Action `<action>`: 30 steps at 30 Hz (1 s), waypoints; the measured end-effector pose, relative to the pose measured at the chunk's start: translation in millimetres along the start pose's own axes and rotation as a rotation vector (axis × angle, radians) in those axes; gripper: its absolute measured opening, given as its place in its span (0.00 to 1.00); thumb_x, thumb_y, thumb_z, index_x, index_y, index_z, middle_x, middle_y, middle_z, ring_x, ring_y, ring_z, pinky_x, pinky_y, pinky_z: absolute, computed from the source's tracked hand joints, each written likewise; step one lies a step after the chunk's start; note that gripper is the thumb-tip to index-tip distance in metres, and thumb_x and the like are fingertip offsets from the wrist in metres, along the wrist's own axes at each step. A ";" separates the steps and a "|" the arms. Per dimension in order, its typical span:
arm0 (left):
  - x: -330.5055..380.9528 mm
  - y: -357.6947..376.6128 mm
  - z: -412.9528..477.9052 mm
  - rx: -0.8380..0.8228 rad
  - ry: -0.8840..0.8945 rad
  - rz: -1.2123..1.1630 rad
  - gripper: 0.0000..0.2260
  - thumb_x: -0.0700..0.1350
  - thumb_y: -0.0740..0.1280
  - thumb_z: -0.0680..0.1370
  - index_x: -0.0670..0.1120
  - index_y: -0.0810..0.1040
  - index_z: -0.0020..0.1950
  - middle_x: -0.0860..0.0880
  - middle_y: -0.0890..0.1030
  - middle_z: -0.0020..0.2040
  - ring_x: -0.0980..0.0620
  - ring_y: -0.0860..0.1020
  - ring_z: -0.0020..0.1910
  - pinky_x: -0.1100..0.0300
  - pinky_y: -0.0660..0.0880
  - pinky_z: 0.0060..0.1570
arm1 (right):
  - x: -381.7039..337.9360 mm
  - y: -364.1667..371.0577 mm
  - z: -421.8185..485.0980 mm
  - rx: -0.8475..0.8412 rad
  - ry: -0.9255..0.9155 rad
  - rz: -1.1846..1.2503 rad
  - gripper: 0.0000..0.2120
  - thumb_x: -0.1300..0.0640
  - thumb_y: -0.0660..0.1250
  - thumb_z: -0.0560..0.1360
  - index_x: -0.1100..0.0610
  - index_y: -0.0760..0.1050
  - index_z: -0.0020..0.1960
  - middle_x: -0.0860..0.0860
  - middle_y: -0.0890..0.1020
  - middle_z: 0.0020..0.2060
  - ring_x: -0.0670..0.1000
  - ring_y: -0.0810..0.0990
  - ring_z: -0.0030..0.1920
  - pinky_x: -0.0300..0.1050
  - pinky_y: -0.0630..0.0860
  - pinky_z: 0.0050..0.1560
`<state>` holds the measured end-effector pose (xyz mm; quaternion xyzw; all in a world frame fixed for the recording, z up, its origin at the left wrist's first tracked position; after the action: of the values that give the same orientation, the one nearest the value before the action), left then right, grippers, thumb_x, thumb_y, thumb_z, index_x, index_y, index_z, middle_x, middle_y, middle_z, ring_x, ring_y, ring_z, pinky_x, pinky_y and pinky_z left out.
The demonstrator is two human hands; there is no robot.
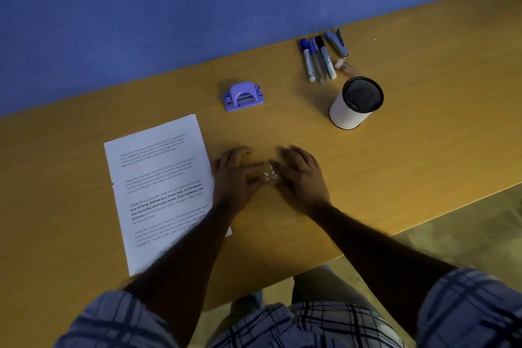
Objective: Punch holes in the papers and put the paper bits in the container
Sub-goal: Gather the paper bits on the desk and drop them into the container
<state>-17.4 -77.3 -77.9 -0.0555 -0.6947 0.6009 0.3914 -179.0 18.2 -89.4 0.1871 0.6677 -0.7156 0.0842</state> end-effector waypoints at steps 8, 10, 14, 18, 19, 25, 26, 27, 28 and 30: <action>1.3 3.9 -1.9 0.090 0.005 -0.087 0.06 0.55 0.72 0.71 0.56 0.85 0.44 0.57 0.77 0.60 0.51 0.71 0.64 0.49 0.68 0.59 | 1.1 -4.8 10.7 0.139 -0.001 0.269 0.09 0.50 0.71 0.73 0.46 0.84 0.53 0.50 0.78 0.61 0.57 0.69 0.66 0.54 0.71 0.62; 2.7 3.8 -0.8 0.091 0.004 -0.085 0.05 0.54 0.72 0.71 0.55 0.85 0.43 0.56 0.77 0.59 0.51 0.72 0.63 0.50 0.67 0.58 | 0.5 -5.1 11.4 0.147 0.046 0.294 0.07 0.51 0.72 0.72 0.48 0.85 0.50 0.49 0.79 0.58 0.56 0.70 0.63 0.52 0.71 0.60; 6.5 4.1 0.8 0.067 0.033 -0.075 0.05 0.52 0.71 0.73 0.53 0.85 0.43 0.52 0.77 0.59 0.50 0.73 0.62 0.51 0.66 0.59 | -3.6 -5.9 15.7 0.130 0.105 0.240 0.07 0.50 0.72 0.72 0.49 0.84 0.49 0.50 0.77 0.55 0.55 0.70 0.59 0.50 0.66 0.58; 12.1 3.4 2.9 0.068 0.065 -0.038 0.05 0.48 0.71 0.73 0.48 0.84 0.44 0.48 0.78 0.59 0.47 0.74 0.61 0.54 0.64 0.57 | -12.4 -3.0 23.3 0.058 0.117 0.142 0.09 0.49 0.65 0.75 0.50 0.81 0.50 0.50 0.72 0.56 0.52 0.66 0.59 0.52 0.62 0.62; 13.5 3.4 3.9 0.059 0.072 -0.022 0.05 0.48 0.71 0.73 0.47 0.84 0.44 0.47 0.78 0.59 0.46 0.74 0.61 0.52 0.66 0.58 | -13.4 -1.8 24.9 0.042 0.121 0.121 0.10 0.48 0.63 0.76 0.51 0.80 0.51 0.50 0.71 0.56 0.52 0.65 0.59 0.53 0.62 0.62; 17.9 3.0 9.6 -0.030 0.083 0.054 0.08 0.48 0.68 0.76 0.45 0.83 0.46 0.46 0.76 0.61 0.46 0.72 0.64 0.47 0.65 0.62 | -11.5 -2.2 27.6 -0.033 0.170 0.082 0.13 0.48 0.60 0.79 0.55 0.77 0.56 0.53 0.70 0.59 0.54 0.66 0.60 0.53 0.61 0.63; 17.3 1.2 10.6 -0.028 0.079 0.043 0.08 0.48 0.67 0.77 0.45 0.82 0.47 0.46 0.76 0.61 0.46 0.72 0.64 0.47 0.65 0.62 | -8.9 -6.6 28.3 -0.026 0.204 0.106 0.13 0.49 0.61 0.79 0.56 0.77 0.55 0.53 0.70 0.59 0.54 0.66 0.59 0.53 0.62 0.62; 16.9 -1.1 11.9 -0.021 0.076 0.028 0.08 0.48 0.67 0.77 0.45 0.82 0.48 0.46 0.76 0.61 0.47 0.72 0.64 0.47 0.66 0.63 | -5.5 -13.0 29.0 -0.010 0.237 0.153 0.12 0.51 0.61 0.79 0.57 0.77 0.55 0.54 0.71 0.58 0.55 0.68 0.58 0.52 0.64 0.60; 17.3 -3.8 13.7 -0.008 0.073 0.004 0.07 0.47 0.67 0.77 0.45 0.82 0.48 0.46 0.76 0.60 0.47 0.72 0.64 0.47 0.66 0.63 | -2.0 -20.9 29.9 0.010 0.256 0.219 0.10 0.54 0.62 0.79 0.59 0.77 0.54 0.56 0.73 0.57 0.55 0.69 0.57 0.51 0.67 0.59; 22.5 -11.7 19.6 0.036 0.062 -0.071 0.06 0.45 0.68 0.77 0.43 0.81 0.47 0.45 0.76 0.59 0.46 0.73 0.62 0.49 0.67 0.61 | 4.6 -41.0 32.4 0.070 0.259 0.377 0.07 0.60 0.63 0.79 0.63 0.77 0.52 0.58 0.75 0.53 0.55 0.73 0.53 0.44 0.72 0.53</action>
<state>-40.3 -83.7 -56.4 -0.0420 -0.6728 0.5971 0.4348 -203.4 -9.3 -52.0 0.4015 0.6011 -0.6799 0.1234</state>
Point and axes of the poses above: each hand's wrist, its own z-axis towards the middle knuckle, its own y-axis out of the palm, x = y × z, the point moved 3 cm from there along z, towards the middle knuckle
